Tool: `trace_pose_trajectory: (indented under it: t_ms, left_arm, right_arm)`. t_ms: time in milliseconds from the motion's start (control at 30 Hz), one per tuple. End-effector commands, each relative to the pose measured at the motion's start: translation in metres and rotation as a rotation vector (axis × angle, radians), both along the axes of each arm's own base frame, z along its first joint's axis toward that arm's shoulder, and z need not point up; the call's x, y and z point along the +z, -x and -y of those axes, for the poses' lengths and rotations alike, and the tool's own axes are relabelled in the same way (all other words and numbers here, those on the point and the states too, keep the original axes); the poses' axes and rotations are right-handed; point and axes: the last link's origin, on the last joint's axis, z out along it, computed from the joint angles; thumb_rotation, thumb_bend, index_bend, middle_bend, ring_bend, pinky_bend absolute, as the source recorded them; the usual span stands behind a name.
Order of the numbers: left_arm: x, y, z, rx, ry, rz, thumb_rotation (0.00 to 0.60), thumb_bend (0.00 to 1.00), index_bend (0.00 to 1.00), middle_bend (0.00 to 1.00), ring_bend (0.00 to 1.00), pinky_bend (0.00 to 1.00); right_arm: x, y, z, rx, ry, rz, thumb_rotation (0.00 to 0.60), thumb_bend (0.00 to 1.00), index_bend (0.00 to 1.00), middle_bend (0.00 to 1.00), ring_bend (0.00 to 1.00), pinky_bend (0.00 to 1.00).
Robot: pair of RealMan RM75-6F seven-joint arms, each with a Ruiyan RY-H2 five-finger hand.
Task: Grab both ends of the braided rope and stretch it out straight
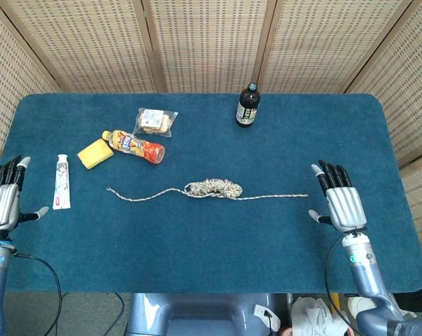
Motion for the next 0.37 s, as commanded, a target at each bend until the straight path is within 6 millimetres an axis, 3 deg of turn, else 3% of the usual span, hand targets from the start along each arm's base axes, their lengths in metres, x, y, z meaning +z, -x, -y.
trace_pose_trajectory:
  t_ms: [33, 167, 367]
  left_arm:
    - [0.004, 0.000, 0.060, 0.012, -0.014, -0.006, 0.600, 0.00, 0.00, 0.00, 0.00, 0.00]
    - [0.002, -0.002, 0.084, -0.029, -0.001, -0.026, 0.600, 0.00, 0.00, 0.00, 0.00, 0.00]
    - [0.003, -0.004, 0.099, -0.077, -0.010, -0.054, 0.600, 0.00, 0.00, 0.00, 0.00, 0.00]
  right_arm:
    - [0.015, 0.013, -0.053, 0.034, 0.030, 0.019, 0.600, 0.00, 0.00, 0.00, 0.00, 0.00]
    - [0.020, 0.017, -0.081, 0.043, 0.057, -0.016, 0.600, 0.00, 0.00, 0.00, 0.00, 0.00]
    - [0.029, 0.019, -0.105, 0.038, 0.081, -0.017, 0.600, 0.00, 0.00, 0.00, 0.00, 0.00]
